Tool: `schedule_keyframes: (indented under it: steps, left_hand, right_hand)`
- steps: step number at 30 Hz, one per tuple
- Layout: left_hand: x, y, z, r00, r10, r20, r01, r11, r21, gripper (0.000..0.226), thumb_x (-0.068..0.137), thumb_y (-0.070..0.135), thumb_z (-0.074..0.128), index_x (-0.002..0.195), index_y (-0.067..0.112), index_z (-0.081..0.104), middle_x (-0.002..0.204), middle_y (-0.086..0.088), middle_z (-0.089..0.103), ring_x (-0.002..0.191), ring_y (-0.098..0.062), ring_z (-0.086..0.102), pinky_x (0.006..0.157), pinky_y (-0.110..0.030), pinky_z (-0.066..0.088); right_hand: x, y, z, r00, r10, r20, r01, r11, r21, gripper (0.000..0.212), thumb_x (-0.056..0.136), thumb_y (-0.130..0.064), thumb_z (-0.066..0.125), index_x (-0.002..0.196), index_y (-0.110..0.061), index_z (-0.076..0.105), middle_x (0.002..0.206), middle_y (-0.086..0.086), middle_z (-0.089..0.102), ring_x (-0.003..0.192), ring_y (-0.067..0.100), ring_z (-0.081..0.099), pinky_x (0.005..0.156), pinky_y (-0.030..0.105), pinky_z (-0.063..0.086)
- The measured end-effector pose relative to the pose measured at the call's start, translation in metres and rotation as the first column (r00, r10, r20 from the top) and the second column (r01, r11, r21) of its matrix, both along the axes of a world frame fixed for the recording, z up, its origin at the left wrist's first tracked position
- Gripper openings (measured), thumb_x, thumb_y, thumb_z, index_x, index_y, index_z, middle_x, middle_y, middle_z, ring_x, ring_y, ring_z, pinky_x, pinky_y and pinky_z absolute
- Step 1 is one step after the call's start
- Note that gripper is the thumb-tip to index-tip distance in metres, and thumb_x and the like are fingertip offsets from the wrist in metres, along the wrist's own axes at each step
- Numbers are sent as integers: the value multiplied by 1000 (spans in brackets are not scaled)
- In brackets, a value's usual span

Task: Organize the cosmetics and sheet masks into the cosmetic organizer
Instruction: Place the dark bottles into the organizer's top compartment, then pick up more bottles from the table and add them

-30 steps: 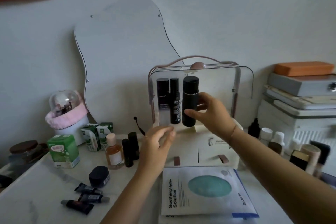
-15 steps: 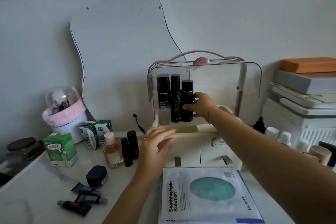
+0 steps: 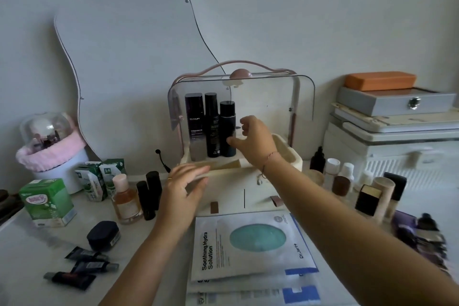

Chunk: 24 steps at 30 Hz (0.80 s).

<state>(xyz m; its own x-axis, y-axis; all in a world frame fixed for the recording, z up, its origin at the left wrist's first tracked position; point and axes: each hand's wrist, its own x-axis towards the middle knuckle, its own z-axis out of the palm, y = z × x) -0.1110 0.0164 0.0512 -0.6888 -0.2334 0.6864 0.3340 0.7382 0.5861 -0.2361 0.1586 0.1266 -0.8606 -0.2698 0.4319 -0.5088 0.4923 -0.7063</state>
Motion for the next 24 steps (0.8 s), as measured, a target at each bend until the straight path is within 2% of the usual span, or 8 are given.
schedule_keyframes:
  steps: [2, 5, 8, 11, 14, 18, 22, 24]
  left_hand:
    - [0, 2, -1, 1000, 6, -10, -6, 1000, -4, 31, 84, 7, 65, 112, 21, 65, 110, 12, 61, 111, 2, 50, 95, -4, 30]
    - [0, 6, 0, 999, 34, -21, -34, 999, -21, 30, 83, 5, 66, 111, 18, 66, 108, 13, 60, 109, -4, 50, 99, -14, 32]
    - [-1, 10, 1, 997, 70, -38, -71, 997, -26, 25, 84, 6, 66, 107, 15, 69, 107, 8, 60, 106, -1, 47, 94, -1, 26]
    - [-1, 13, -1, 993, 106, -48, -106, 994, -12, 22, 85, 8, 65, 105, 15, 70, 104, 12, 55, 103, 6, 43, 86, 5, 25]
    - [-3, 12, -3, 992, 123, -39, -122, 992, 8, 20, 85, 11, 65, 104, 13, 71, 100, 19, 52, 101, 6, 42, 84, 5, 25]
    - [-4, 12, -4, 992, 128, -20, -128, 992, 21, 19, 86, 15, 65, 104, 15, 71, 105, 10, 54, 103, 1, 45, 85, 5, 24]
    - [-3, 13, -2, 993, 122, -10, -122, 992, 15, 20, 86, 14, 65, 105, 15, 70, 105, 9, 56, 105, -3, 46, 87, 2, 26]
    - [-2, 13, -1, 993, 119, -10, -118, 993, 15, 20, 86, 12, 65, 104, 13, 70, 105, 8, 56, 106, -7, 47, 87, 4, 25]
  right_hand:
    - [32, 24, -9, 993, 5, -121, -16, 996, -93, 53, 80, -28, 72, 126, -14, 49, 119, 0, 56, 102, 7, 53, 88, 21, 46]
    - [74, 75, -34, 973, -39, -229, -5, 982, -188, 43, 79, -29, 71, 118, -22, 55, 109, -9, 60, 100, 3, 56, 87, 17, 48]
    - [98, 135, -62, 943, -233, -236, 154, 938, -311, 33, 78, -27, 72, 107, -27, 57, 97, -13, 61, 91, 2, 59, 79, 14, 49]
    - [102, 186, -90, 876, -462, -143, 374, 835, -405, 34, 75, -25, 75, 104, -19, 58, 95, -5, 61, 88, 11, 60, 77, 20, 49]
    - [96, 211, -114, 861, -509, 15, 476, 794, -379, 47, 74, -23, 77, 114, -13, 55, 106, 2, 59, 95, 17, 57, 82, 29, 48]
    - [88, 212, -135, 877, -470, 96, 474, 816, -332, 51, 74, -27, 77, 117, -14, 54, 107, -2, 58, 96, 15, 55, 82, 29, 44]
    - [81, 211, -146, 878, -461, 129, 478, 841, -255, 31, 75, -29, 76, 96, -20, 55, 88, -4, 60, 85, 16, 57, 71, 26, 38]
    - [79, 212, -149, 873, -463, 152, 487, 846, -217, 26, 76, -29, 75, 87, -17, 55, 79, -3, 61, 79, 20, 59, 62, 26, 37]
